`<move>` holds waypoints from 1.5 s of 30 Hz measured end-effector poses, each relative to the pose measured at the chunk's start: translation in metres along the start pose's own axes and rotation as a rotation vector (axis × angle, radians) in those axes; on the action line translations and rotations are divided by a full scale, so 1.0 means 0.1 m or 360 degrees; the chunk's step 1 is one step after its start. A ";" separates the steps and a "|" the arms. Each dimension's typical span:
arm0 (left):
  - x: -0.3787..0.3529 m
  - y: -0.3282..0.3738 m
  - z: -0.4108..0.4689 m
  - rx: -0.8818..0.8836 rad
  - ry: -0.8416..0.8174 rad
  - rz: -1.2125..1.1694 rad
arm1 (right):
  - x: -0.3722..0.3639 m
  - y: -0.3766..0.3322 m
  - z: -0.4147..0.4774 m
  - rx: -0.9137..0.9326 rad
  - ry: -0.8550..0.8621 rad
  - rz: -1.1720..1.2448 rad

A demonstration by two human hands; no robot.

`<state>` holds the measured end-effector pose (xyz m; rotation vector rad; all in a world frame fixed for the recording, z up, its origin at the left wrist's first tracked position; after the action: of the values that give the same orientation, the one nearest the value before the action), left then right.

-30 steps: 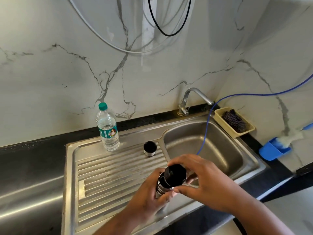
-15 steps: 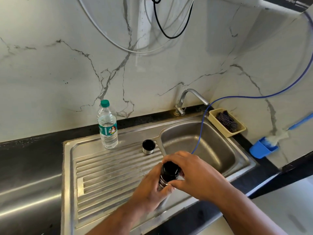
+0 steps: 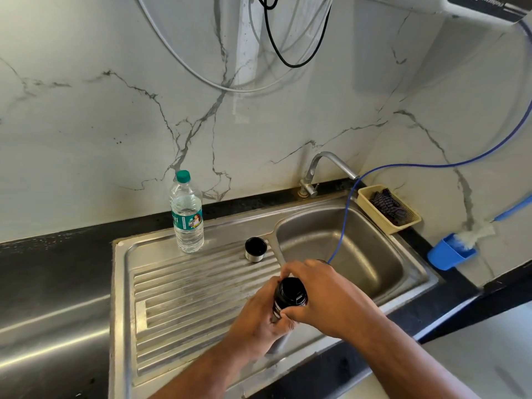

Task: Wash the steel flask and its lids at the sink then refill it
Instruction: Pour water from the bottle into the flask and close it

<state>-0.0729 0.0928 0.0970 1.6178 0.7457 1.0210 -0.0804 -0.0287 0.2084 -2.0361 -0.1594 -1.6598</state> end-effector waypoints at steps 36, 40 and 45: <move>-0.11 -0.18 0.05 0.0259 -0.0052 -0.0469 | 0.00 -0.11 0.06 -0.0143 -0.0134 -0.0456; -0.10 -0.18 0.07 0.0159 0.0051 -0.0274 | 0.06 -0.06 -0.05 0.0222 -0.0219 -0.0193; -0.07 -0.15 0.07 0.0115 0.0078 -0.0214 | 0.06 -0.07 -0.02 0.0296 -0.0170 -0.0127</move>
<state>-0.0692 0.0872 0.0802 1.5855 0.9214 0.9489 -0.0833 -0.0250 0.2167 -1.9996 -0.4213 -1.5216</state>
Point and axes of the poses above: each hand's wrist, its own z-axis towards the middle knuckle, its own x-axis out of the back of the hand, y = z × x, the point moved 4 cm from there along z, towards the middle knuckle, and after that the axes turned 14 degrees about x, right-handed, at the moved point
